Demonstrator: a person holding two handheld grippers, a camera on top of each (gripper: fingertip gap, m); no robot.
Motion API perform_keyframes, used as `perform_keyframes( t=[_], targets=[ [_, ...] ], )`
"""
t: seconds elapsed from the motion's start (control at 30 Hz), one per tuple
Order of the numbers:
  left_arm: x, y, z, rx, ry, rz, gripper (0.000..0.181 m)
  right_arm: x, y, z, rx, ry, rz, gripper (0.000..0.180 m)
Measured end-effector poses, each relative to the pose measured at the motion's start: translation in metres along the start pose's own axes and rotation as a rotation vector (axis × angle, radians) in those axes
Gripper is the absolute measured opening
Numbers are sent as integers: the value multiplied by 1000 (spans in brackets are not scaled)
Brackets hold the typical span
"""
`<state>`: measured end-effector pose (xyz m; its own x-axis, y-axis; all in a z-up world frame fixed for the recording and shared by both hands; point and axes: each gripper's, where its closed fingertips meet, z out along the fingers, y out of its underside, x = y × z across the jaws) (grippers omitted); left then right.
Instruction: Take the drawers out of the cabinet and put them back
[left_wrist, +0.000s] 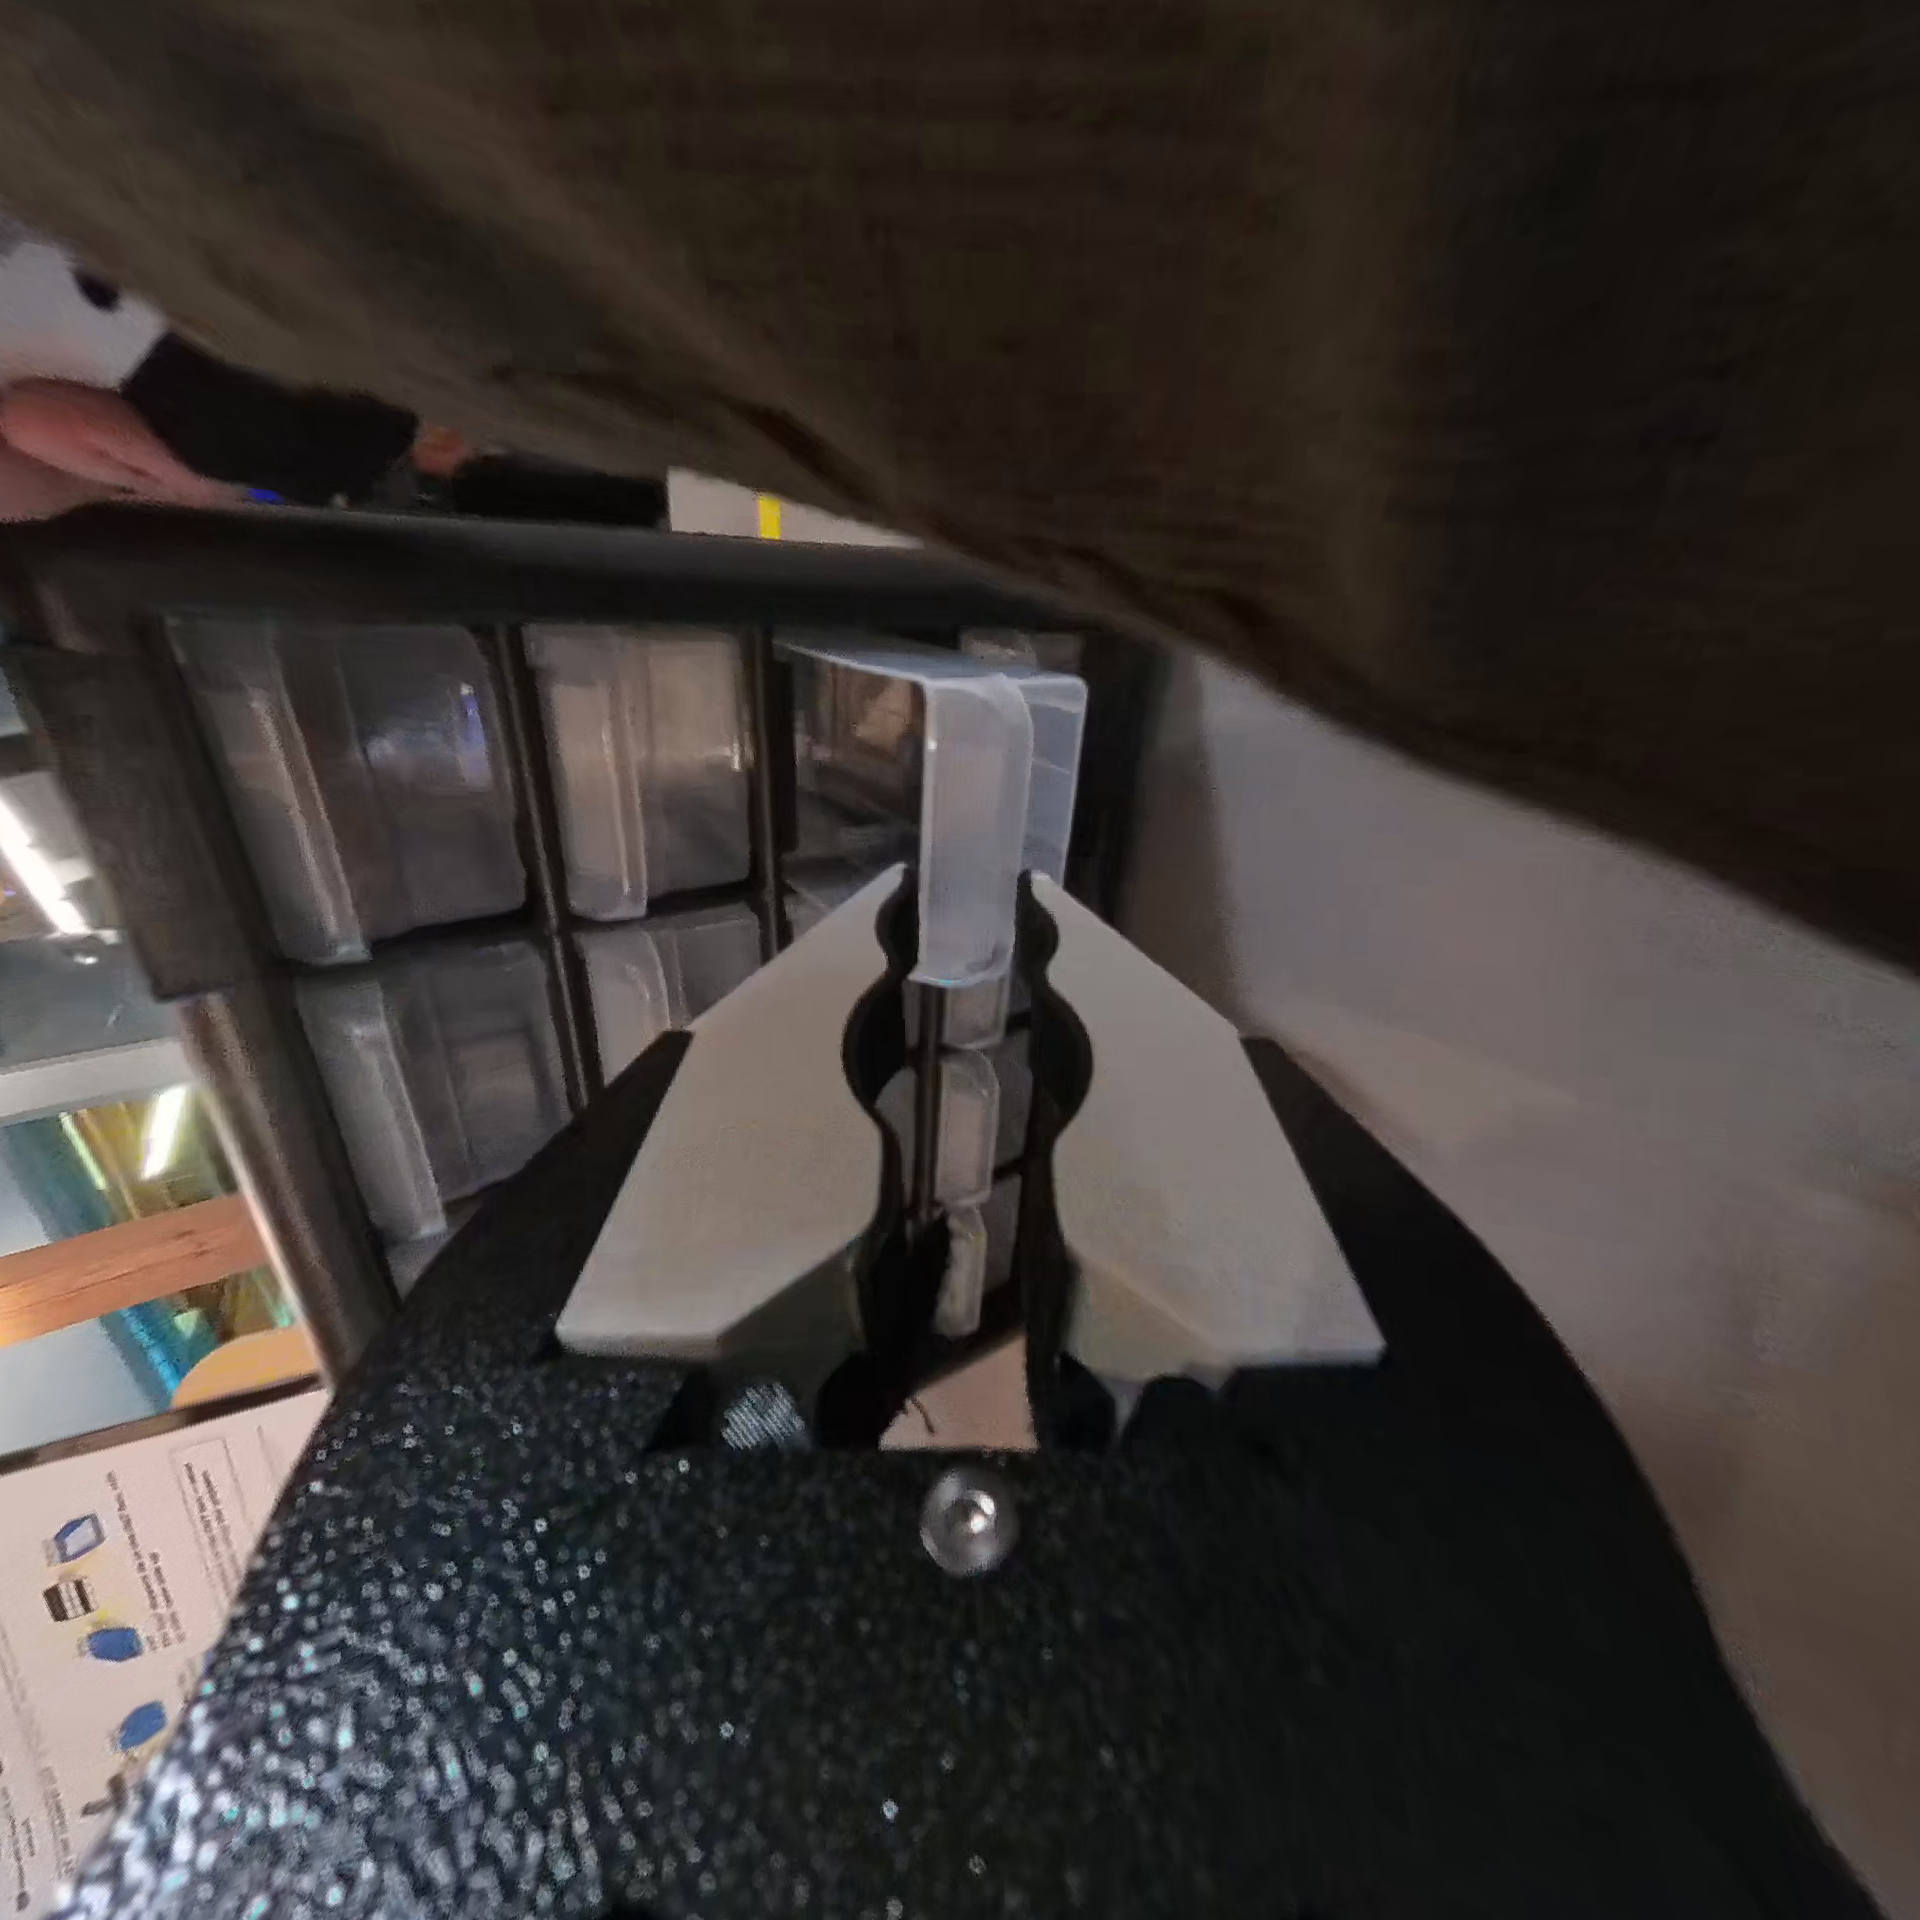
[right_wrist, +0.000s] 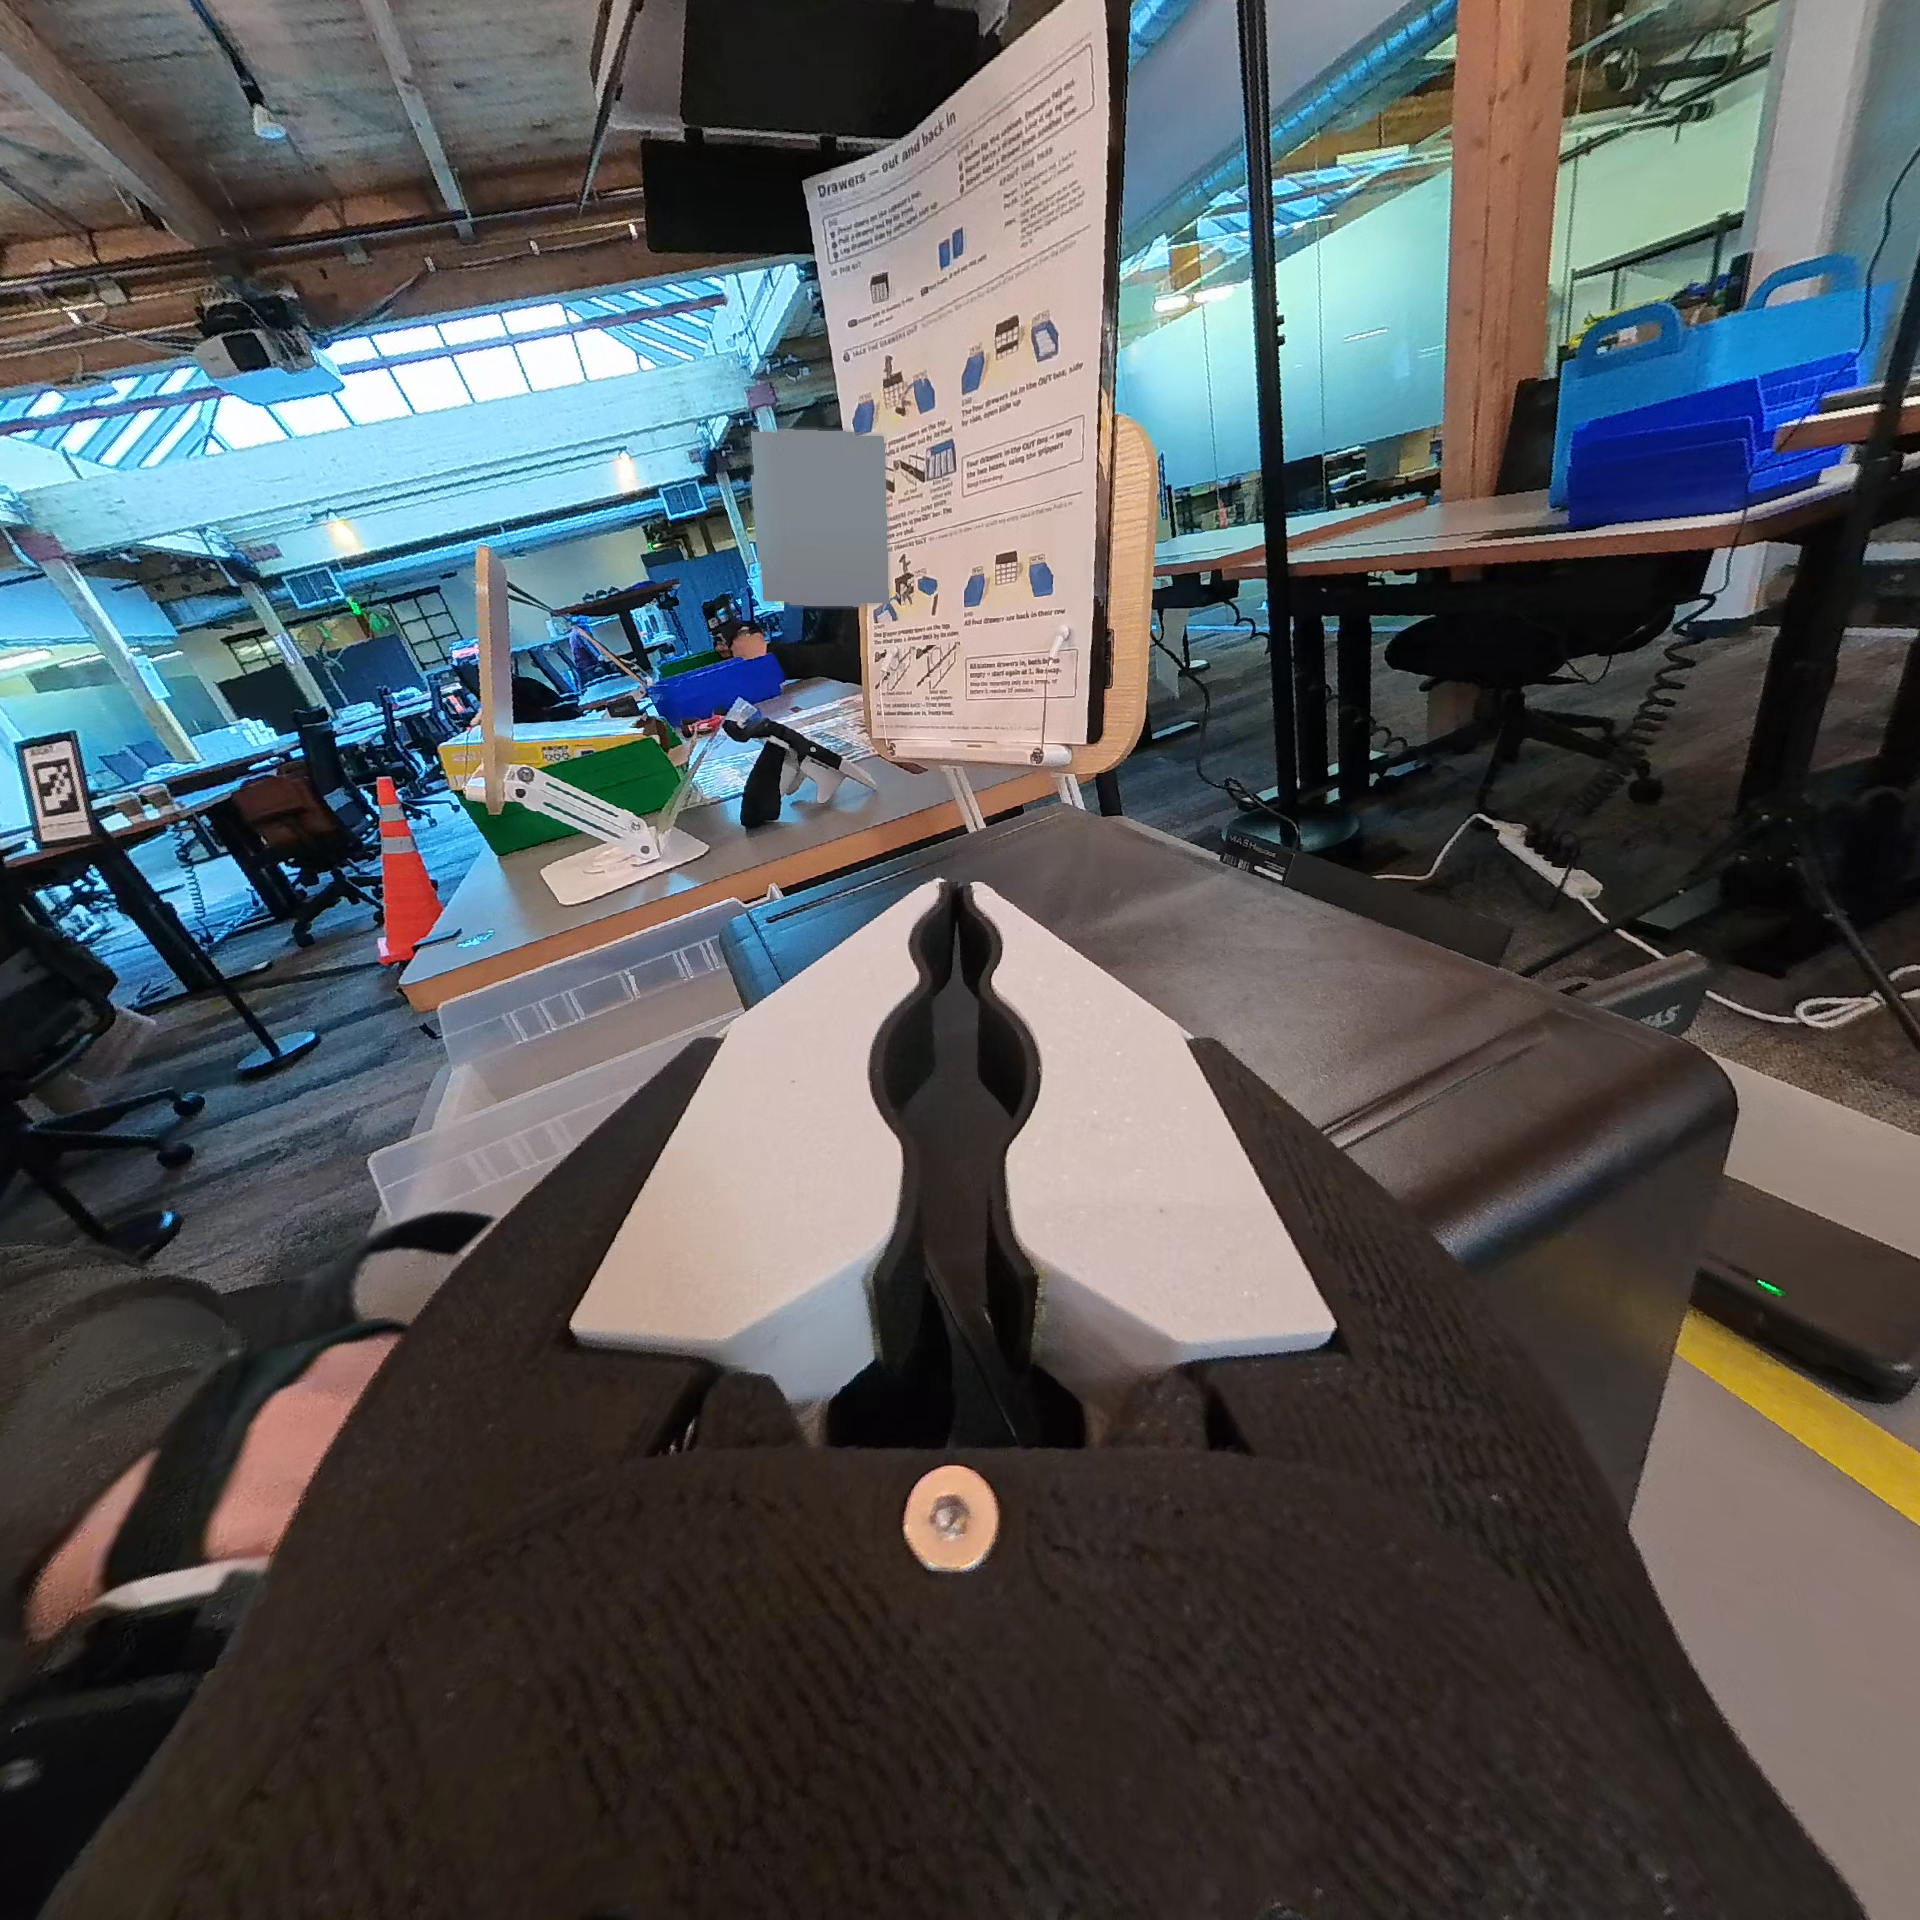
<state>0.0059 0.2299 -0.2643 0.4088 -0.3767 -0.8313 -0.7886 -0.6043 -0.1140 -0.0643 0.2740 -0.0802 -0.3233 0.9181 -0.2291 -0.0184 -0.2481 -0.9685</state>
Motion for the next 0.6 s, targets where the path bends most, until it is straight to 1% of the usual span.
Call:
perform_keyframes(
  t=[0.1, 0.13, 0.17, 0.2, 0.23, 0.3, 0.37, 0.4, 0.43, 0.5, 0.6],
  targets=[
    [-12, -6, 14, 76, -87, -27, 16, 0, 0, 0, -3, 7, -4, 0],
    [-17, -7, 15, 108, -126, -57, 28, 0, 0, 0, -4, 10, -6, 0],
    [-19, -7, 13, 130, -147, -76, 49, 1, 0, 0, -5, 12, -8, 0],
    [-19, -6, 9, 159, -166, -102, 62, 1, 0, 1, -6, 14, -9, 0],
    [-18, -8, 3, 206, -177, -131, 62, 1, 0, 1, -6, 15, -9, 0],
    [-4, -15, -10, 317, -134, -165, 42, 1, 0, 1, -6, 13, -7, 0],
    [23, -27, -12, 400, -3, -155, 24, 1, 0, 1, -4, 13, -3, 0],
    [37, -31, -10, 428, 74, -140, 24, 1, 0, 1, -4, 17, -3, 0],
    [42, -33, -5, 430, 111, -161, 29, 2, 0, 1, -7, 23, -4, 0],
    [37, -33, 2, 451, 135, -233, 35, 2, 1, 2, -18, 38, -15, 0],
    [22, -30, 12, 471, 179, -388, 48, 2, 3, 4, -31, 52, -27, 0]
  ],
)
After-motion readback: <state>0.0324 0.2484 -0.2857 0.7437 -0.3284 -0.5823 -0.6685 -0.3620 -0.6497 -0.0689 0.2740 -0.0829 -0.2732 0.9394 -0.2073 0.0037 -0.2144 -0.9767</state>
